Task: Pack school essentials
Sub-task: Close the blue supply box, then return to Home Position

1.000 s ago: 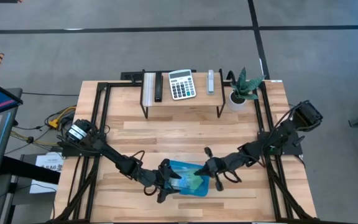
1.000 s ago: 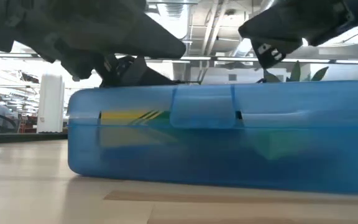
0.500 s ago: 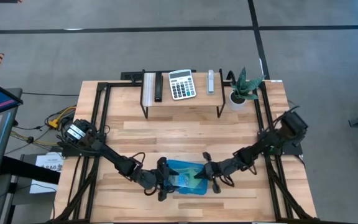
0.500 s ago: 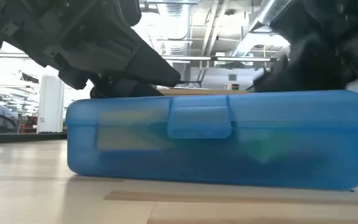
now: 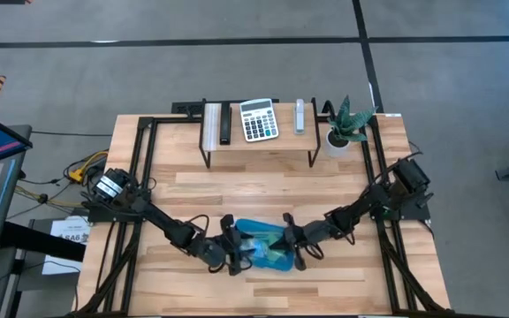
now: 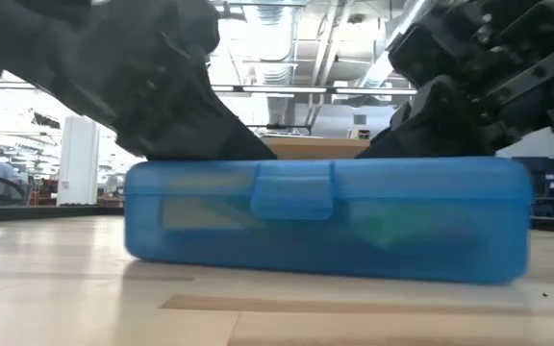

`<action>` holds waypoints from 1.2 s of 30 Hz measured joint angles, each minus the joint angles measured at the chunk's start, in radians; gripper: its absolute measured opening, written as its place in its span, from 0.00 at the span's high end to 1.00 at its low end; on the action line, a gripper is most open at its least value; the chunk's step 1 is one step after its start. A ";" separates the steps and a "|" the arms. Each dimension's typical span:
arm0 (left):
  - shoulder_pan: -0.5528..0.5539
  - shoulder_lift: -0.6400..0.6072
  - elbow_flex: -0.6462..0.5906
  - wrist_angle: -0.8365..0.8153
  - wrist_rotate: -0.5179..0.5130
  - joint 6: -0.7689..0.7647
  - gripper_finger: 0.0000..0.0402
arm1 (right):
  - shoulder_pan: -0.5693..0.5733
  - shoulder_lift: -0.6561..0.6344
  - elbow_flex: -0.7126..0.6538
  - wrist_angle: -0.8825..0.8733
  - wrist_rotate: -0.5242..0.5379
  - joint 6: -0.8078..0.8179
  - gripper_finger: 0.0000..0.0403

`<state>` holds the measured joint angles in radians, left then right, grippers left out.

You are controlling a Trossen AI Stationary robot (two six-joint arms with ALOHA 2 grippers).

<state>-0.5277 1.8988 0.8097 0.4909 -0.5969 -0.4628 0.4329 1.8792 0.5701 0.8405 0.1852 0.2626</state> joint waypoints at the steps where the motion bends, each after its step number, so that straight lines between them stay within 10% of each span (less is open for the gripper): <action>1: 0.008 0.000 0.000 -0.007 -0.005 0.007 0.53 | -0.015 -0.009 -0.001 -0.021 -0.010 -0.005 0.99; 24: 0.090 -0.133 -0.005 -0.012 0.052 0.108 0.64 | -0.100 -0.372 -0.009 -0.359 -0.034 -0.127 0.99; 36: 0.188 -0.159 -0.003 0.313 0.088 0.402 0.77 | -0.140 -0.627 -0.032 -0.453 -0.035 -0.246 0.98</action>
<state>-0.3398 1.7394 0.8066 0.8043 -0.5086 -0.0606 0.2932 1.2518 0.5379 0.3878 0.1505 0.0169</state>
